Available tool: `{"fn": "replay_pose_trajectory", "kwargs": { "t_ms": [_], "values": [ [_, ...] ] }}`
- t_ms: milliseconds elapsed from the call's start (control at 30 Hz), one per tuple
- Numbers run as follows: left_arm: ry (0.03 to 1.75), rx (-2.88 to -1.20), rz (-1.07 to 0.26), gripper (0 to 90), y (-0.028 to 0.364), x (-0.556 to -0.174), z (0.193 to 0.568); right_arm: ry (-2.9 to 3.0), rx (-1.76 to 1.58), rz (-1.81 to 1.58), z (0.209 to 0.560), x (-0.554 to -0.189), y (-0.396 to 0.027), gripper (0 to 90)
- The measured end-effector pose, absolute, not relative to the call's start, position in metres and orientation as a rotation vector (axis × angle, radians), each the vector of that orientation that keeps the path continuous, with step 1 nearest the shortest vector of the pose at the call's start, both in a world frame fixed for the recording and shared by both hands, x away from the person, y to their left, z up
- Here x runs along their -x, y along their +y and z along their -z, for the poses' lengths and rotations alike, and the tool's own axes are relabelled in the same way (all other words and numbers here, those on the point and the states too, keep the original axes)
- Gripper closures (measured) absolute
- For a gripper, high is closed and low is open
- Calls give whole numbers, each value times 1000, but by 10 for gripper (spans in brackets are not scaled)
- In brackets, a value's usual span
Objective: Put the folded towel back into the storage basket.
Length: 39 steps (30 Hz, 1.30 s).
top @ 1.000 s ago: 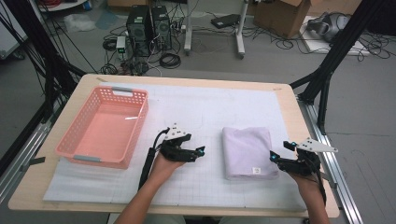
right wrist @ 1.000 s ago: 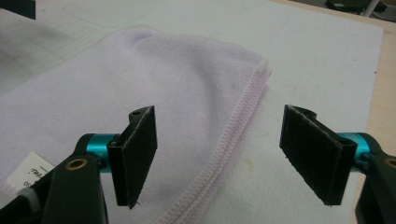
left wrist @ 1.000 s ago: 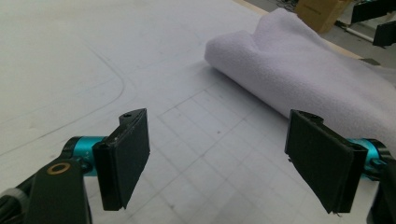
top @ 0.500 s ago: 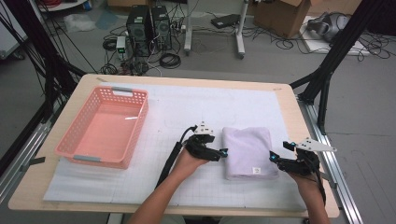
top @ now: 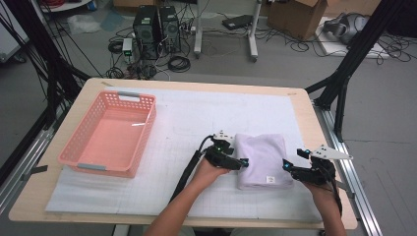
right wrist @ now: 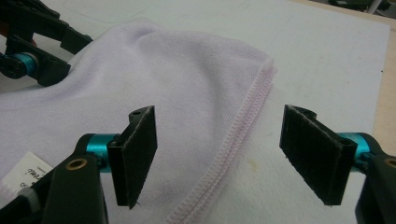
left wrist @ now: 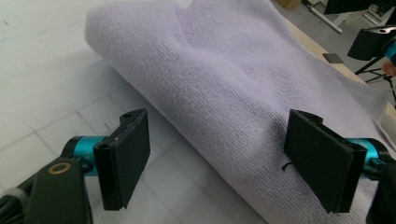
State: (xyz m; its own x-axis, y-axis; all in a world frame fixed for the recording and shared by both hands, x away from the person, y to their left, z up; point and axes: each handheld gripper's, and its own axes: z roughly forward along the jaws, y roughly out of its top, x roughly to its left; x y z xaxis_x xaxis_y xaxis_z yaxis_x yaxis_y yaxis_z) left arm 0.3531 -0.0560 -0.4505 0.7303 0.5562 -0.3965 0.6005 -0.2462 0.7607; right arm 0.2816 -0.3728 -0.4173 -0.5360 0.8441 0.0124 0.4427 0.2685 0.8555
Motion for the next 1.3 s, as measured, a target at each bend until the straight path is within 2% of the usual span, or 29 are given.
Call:
{"fn": "replay_pose_trajectory", "kwargs": {
  "t_ms": [133,200,467,533,600,700,733,767,833,1000,1300],
  "values": [
    [910,-1916,65,201,-57,-353,451,2095,-1158,-1191,417,-282,-373,264],
    [930,-1882,107,215,-59,-353,451,2094,-1161,-1195,417,-282,-373,264],
    [893,-1930,100,251,-67,-352,452,2097,-1162,-1191,418,-282,-372,264],
    [875,-1953,93,318,-69,-353,452,2096,-1167,-1192,418,-282,-372,264],
    [843,-1979,106,467,-70,-353,452,2095,-1171,-1192,418,-282,-372,264],
    [834,-1980,104,609,-69,-353,452,2097,-1167,-1190,418,-282,-372,264],
    [835,-1972,110,609,-69,-353,452,2097,-1166,-1193,418,-282,-372,264],
    [830,-1969,115,689,-67,-354,451,2093,-1162,-1194,417,-282,-372,264],
    [817,-1969,111,720,-65,-354,450,2093,-1162,-1196,417,-282,-373,264],
    [789,-1960,98,737,-59,-354,447,2094,-1170,-1194,418,-282,-373,264],
    [778,-1895,39,739,-17,-353,441,2095,-1171,-1204,419,-282,-373,264]
  ]
}}
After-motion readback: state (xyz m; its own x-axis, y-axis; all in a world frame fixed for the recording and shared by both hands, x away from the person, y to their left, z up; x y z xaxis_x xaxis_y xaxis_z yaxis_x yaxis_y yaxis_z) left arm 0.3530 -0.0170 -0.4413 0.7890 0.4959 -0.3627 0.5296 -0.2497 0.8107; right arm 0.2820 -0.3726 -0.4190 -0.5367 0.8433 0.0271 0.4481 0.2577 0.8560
